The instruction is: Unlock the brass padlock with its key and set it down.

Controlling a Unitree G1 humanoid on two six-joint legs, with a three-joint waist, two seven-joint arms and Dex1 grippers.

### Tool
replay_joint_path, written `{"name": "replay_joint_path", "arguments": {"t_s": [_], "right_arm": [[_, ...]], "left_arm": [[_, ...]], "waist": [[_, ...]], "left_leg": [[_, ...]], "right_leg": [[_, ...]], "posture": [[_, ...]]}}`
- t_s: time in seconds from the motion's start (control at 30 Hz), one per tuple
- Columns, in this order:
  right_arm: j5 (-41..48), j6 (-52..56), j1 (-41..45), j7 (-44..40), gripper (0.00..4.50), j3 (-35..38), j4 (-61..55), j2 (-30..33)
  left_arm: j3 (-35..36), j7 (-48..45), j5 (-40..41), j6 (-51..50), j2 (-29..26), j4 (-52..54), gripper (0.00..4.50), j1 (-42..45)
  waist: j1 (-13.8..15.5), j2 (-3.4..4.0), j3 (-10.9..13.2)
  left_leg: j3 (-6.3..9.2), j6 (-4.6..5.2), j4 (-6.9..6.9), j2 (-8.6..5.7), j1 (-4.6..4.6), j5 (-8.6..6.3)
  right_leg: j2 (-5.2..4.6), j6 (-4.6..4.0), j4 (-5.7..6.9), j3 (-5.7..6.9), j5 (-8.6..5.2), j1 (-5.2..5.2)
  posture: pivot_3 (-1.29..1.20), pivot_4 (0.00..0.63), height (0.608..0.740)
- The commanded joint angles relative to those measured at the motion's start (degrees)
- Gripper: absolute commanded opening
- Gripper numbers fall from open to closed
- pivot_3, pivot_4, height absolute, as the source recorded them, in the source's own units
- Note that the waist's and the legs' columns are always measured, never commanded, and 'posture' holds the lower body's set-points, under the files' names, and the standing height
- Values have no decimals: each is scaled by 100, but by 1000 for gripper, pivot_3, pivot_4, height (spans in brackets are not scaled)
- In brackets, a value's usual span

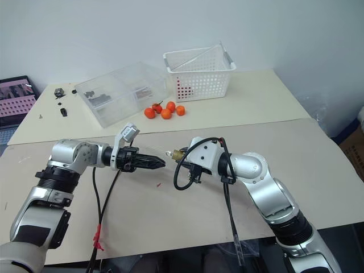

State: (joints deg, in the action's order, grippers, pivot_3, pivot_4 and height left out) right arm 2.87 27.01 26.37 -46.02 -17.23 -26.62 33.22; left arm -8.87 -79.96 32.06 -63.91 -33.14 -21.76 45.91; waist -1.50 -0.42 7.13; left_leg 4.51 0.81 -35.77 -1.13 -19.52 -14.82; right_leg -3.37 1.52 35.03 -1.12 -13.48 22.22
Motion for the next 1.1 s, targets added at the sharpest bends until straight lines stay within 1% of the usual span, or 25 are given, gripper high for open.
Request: {"name": "replay_joint_path", "arguments": {"t_s": [0.03,0.3,0.93,0.97,1.0,1.03,1.1], "right_arm": [[-22,-154,30,-4,912,47,-136,20],[-2,-66,20,-35,912,5,-155,-10],[-15,-24,30,13,912,-34,-224,-39],[-14,-24,34,14,912,-30,-222,-37],[-13,-24,33,15,912,-25,-224,-35],[-14,-26,33,16,912,-21,-223,-32],[-12,-21,28,18,912,-12,-229,-28]], "left_arm": [[203,93,176,-61,100,16,3085,247],[330,420,239,-70,508,-159,3085,451],[148,422,124,270,682,-326,3085,447],[133,414,125,258,686,-326,2575,444],[122,409,129,244,687,-318,2426,437],[99,390,130,232,683,-306,2139,429],[66,352,142,215,670,-264,1330,409]], "waist": [[12,0,0],[48,0,0],[46,0,0],[46,0,0],[45,0,0],[45,0,0],[45,0,0]], "left_leg": [[0,0,-1,0,0,0],[0,0,-6,-2,-8,0],[0,1,-8,-3,-9,-1],[0,1,-8,-3,-9,-1],[0,1,-8,-3,-9,-1],[0,1,-8,-3,-9,-1],[0,1,-8,-3,-9,-1]], "right_leg": [[0,0,0,0,0,0],[-2,0,-1,1,0,2],[-3,-1,-2,0,0,2],[-3,-1,-2,0,0,2],[-3,-1,-2,0,1,2],[-3,-1,-2,0,0,2],[-2,-1,-2,1,1,2]], "posture": [[0,150,740],[0,150,740],[0,150,740],[0,150,740],[0,150,740],[0,150,740],[0,150,740]]}}
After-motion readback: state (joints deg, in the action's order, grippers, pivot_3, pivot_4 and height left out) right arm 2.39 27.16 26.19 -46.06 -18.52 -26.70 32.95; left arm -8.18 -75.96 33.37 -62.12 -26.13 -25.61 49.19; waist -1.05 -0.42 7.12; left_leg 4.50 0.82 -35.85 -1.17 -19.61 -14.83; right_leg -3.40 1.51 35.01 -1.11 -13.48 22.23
